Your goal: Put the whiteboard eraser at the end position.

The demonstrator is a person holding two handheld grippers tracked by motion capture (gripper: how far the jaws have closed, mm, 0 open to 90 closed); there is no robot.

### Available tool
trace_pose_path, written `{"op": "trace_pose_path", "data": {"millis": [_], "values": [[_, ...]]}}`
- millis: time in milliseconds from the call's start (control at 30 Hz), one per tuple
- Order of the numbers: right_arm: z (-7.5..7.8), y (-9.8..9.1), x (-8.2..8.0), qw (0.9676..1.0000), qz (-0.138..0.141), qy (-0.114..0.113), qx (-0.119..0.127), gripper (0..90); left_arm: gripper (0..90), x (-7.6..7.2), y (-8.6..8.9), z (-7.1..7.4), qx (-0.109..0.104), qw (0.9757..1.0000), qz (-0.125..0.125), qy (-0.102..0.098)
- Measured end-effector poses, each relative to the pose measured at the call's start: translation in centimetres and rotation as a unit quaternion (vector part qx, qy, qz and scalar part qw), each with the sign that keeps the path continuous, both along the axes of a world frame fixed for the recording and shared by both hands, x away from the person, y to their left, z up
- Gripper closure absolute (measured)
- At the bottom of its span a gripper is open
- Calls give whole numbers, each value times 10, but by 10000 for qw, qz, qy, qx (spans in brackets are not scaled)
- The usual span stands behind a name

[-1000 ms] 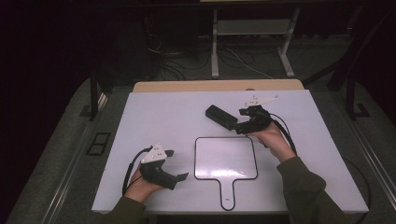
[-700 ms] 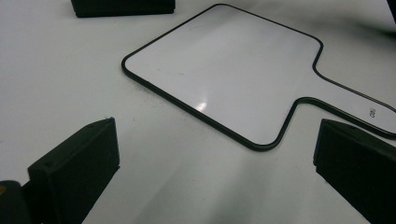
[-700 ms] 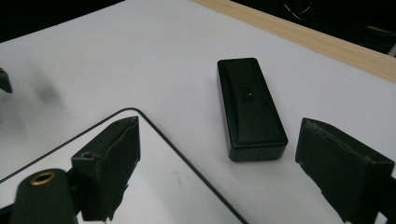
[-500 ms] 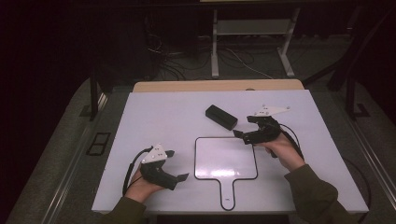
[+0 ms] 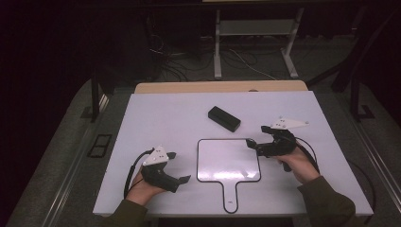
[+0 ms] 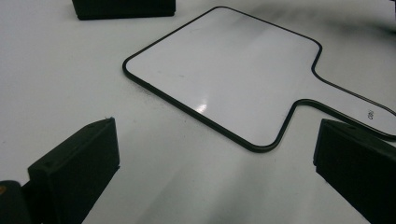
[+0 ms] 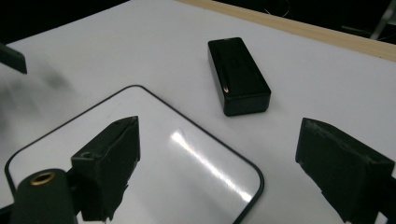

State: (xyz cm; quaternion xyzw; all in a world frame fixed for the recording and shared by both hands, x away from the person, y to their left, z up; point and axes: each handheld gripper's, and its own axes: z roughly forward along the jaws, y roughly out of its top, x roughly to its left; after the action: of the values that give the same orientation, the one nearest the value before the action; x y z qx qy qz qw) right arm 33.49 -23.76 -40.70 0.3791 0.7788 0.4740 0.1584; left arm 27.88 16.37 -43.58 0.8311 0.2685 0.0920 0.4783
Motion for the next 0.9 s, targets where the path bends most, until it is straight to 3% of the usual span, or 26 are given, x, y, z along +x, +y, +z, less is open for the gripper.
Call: {"op": "trace_pose_path", "data": {"millis": [300,700,900], "values": [[-10,-13,-25,10000,78,-5,-22,124,0,-1,0,1,-37,10000,19,-14],[-19,-33,-50,9997,104,20,230,124,0,-1,0,1,-21,10000,4,-8],[-26,-43,-61,9999,45,47,150,124,0,-2,-1,2,-12,10000,-20,-34]]}}
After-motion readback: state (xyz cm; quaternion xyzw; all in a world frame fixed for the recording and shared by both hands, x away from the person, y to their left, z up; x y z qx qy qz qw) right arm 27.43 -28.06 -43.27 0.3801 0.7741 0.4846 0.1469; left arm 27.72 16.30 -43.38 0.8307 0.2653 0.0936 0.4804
